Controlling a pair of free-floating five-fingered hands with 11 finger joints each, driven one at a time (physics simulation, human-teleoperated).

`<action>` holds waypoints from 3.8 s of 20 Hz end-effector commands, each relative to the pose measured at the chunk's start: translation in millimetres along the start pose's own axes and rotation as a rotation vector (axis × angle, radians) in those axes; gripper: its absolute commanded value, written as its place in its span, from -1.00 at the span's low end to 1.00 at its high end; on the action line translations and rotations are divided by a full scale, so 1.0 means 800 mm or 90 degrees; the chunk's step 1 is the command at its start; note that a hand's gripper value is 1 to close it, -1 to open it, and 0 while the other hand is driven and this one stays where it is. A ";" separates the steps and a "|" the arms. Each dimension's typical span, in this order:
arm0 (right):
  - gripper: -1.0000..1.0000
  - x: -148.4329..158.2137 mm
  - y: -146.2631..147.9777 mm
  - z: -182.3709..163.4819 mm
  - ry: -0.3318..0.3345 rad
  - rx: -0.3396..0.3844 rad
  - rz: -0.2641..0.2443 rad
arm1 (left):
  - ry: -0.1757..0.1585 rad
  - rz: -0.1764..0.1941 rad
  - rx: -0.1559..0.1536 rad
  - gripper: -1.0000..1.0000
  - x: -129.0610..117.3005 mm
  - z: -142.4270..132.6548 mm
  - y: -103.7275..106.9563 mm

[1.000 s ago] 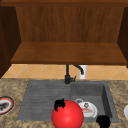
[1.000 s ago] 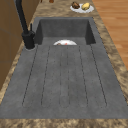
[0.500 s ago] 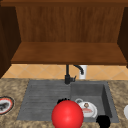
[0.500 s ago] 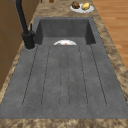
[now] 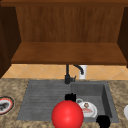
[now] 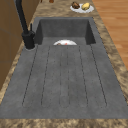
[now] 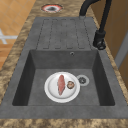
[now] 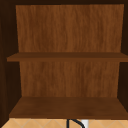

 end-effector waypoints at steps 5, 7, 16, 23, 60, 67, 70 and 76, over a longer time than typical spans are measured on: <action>0.00 0.000 0.000 0.000 0.000 0.000 0.000 | 0.011 0.002 -0.024 -1.00 -0.042 -0.059 0.004; 0.00 0.000 0.000 0.000 0.000 0.000 0.000 | 0.011 0.003 -0.017 -1.00 -0.059 -0.070 0.001; 0.00 0.000 0.000 0.000 0.000 0.000 0.000 | 0.006 0.000 -0.013 -1.00 -0.169 -0.100 -0.010; 0.00 0.000 0.000 0.000 0.000 0.000 0.000 | 0.007 -0.042 -0.022 -1.00 -0.231 -0.138 -0.057; 0.00 0.000 0.000 0.000 0.000 0.000 0.000 | 0.040 0.060 0.065 -1.00 -0.461 -0.150 -0.270; 0.00 0.000 0.000 0.000 0.000 0.000 0.000 | 0.027 0.117 0.073 -1.00 -0.484 -0.155 -0.292; 0.00 0.000 0.000 0.000 0.000 0.000 0.000 | 0.014 0.151 0.073 -1.00 -0.494 -0.153 -0.296; 0.00 0.000 0.000 0.000 0.000 0.000 0.000 | 0.008 0.196 0.075 -1.00 -0.523 -0.152 -0.309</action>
